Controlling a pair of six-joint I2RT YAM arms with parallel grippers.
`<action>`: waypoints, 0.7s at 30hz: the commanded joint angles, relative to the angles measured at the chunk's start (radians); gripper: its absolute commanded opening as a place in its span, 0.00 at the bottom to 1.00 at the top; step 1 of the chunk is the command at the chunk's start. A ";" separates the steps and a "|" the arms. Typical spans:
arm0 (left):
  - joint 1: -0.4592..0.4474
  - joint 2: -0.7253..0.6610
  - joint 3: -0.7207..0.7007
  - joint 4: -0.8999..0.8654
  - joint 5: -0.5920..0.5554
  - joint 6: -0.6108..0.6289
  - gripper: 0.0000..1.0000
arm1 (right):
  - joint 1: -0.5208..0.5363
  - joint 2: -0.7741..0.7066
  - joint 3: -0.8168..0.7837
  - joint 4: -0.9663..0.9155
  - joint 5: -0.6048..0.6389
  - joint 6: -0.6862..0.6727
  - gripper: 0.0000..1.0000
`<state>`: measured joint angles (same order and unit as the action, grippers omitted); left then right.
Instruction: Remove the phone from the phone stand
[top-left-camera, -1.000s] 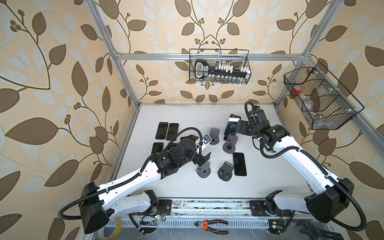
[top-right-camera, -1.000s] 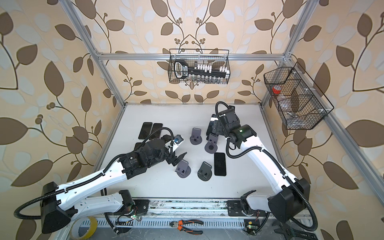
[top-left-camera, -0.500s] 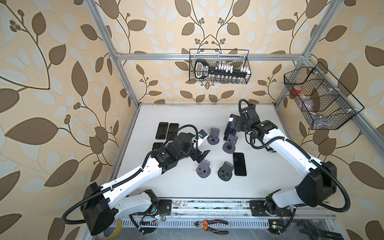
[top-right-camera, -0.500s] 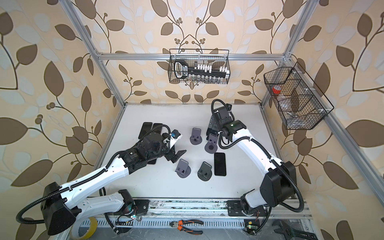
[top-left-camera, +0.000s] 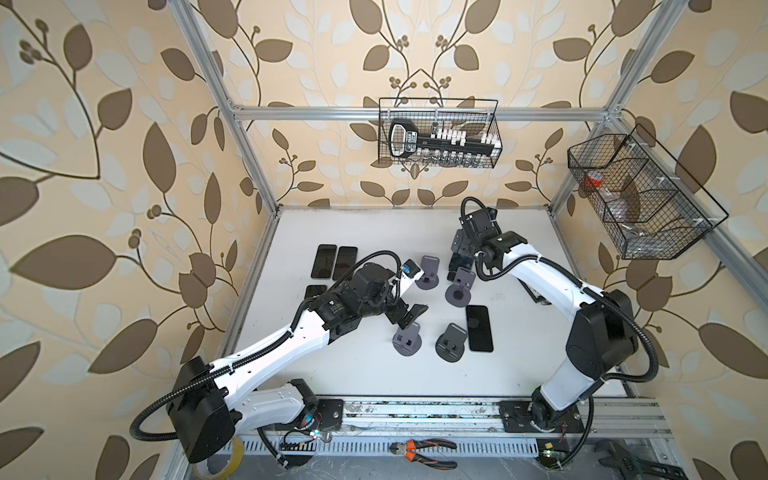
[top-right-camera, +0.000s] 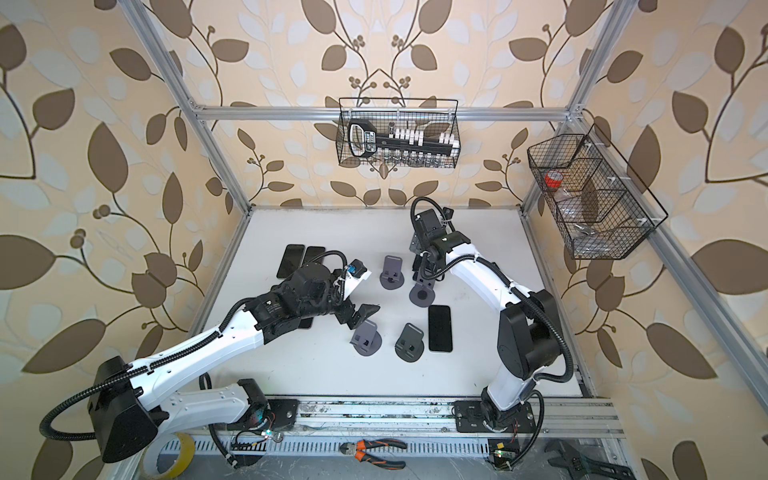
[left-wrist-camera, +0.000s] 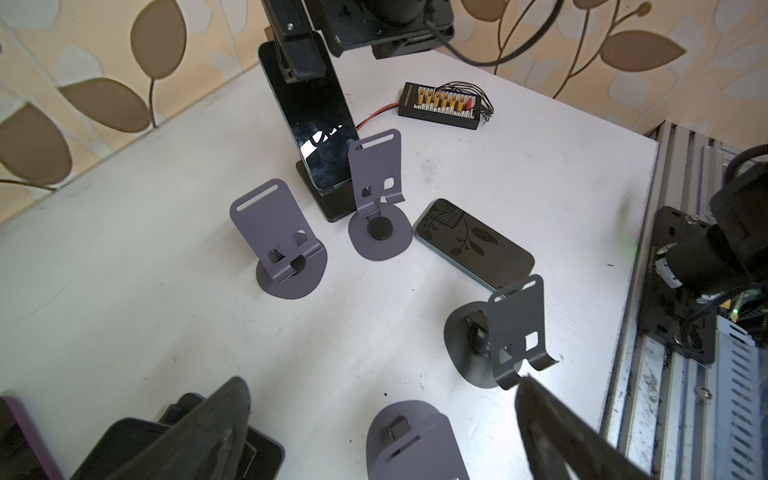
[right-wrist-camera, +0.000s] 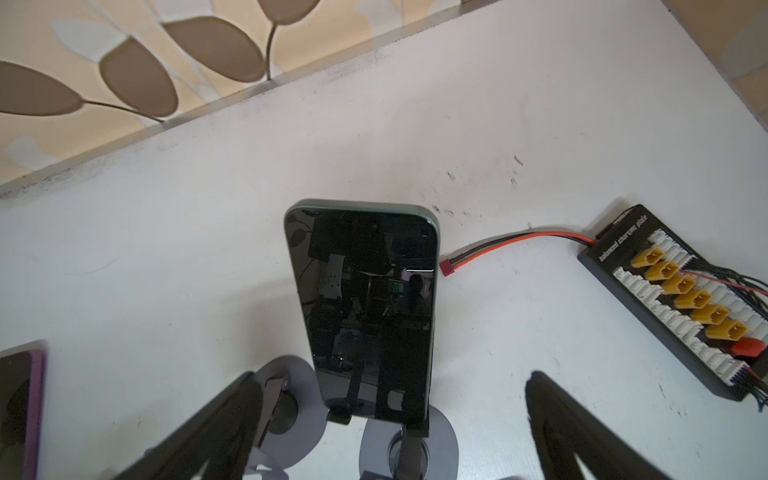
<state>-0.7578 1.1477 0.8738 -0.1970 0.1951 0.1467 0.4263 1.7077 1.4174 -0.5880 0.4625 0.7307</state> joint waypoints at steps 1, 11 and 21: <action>0.005 -0.007 0.037 0.040 0.032 -0.028 0.99 | 0.006 0.042 0.054 -0.029 0.053 0.042 0.99; 0.003 -0.047 0.044 0.023 0.036 -0.022 0.99 | 0.005 0.159 0.140 -0.028 0.070 0.016 0.99; 0.003 -0.051 0.051 0.006 0.010 -0.005 0.99 | 0.006 0.222 0.183 -0.028 0.087 0.008 0.95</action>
<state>-0.7578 1.1210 0.8818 -0.1986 0.2031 0.1287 0.4263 1.9095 1.5604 -0.5949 0.5175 0.7433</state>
